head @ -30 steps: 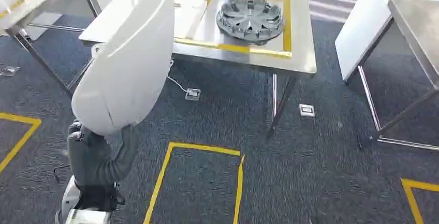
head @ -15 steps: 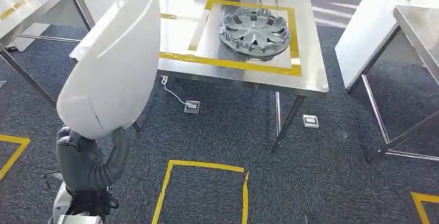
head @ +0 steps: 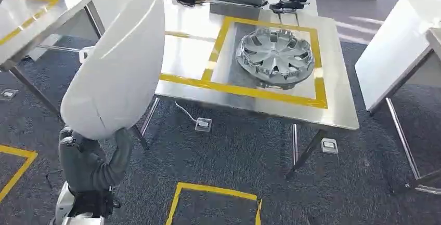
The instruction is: Take the parts from the cabinet and place them on the table.
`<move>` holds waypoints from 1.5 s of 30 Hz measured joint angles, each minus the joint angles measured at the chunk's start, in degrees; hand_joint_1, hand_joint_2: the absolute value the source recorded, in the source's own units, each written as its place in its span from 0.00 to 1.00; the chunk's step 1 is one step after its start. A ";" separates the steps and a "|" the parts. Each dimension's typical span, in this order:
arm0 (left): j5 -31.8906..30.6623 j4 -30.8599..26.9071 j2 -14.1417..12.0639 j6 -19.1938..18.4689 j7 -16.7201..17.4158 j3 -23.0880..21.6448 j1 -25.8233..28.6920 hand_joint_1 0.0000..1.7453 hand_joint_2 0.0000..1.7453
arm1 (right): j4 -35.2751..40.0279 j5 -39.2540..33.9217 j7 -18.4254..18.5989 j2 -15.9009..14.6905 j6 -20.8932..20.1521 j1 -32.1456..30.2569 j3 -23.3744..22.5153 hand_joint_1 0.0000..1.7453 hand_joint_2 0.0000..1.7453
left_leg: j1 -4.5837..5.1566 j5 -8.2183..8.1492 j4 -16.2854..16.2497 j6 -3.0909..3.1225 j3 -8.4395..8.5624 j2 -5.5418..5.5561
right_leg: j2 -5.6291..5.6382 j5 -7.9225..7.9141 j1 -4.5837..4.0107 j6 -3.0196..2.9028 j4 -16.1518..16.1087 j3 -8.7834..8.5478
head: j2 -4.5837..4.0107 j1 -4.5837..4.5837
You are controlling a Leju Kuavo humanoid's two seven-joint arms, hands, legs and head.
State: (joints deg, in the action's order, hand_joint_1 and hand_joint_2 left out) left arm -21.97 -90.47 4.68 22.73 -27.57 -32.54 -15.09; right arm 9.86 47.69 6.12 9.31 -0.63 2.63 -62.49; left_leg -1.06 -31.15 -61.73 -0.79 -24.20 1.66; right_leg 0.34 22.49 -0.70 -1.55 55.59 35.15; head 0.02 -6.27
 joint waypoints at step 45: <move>-8.67 13.37 2.52 -2.89 4.40 -0.11 -4.74 1.00 1.00 | 0.24 1.64 0.77 0.99 -0.07 0.76 -0.92 0.00 0.00 | 2.50 5.52 3.52 3.18 -10.15 -0.40 | 1.38 5.18 -0.85 0.10 2.79 -2.63 | -0.02 1.81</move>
State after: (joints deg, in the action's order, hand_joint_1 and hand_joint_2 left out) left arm -30.64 -77.10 7.19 19.84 -23.17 -32.65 -19.83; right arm 10.10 49.33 6.89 10.30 -0.70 3.38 -63.41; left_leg 1.44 -25.63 -58.21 2.40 -34.35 1.26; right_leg 1.72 27.67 -1.55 -1.45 58.38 32.53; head 0.00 -4.46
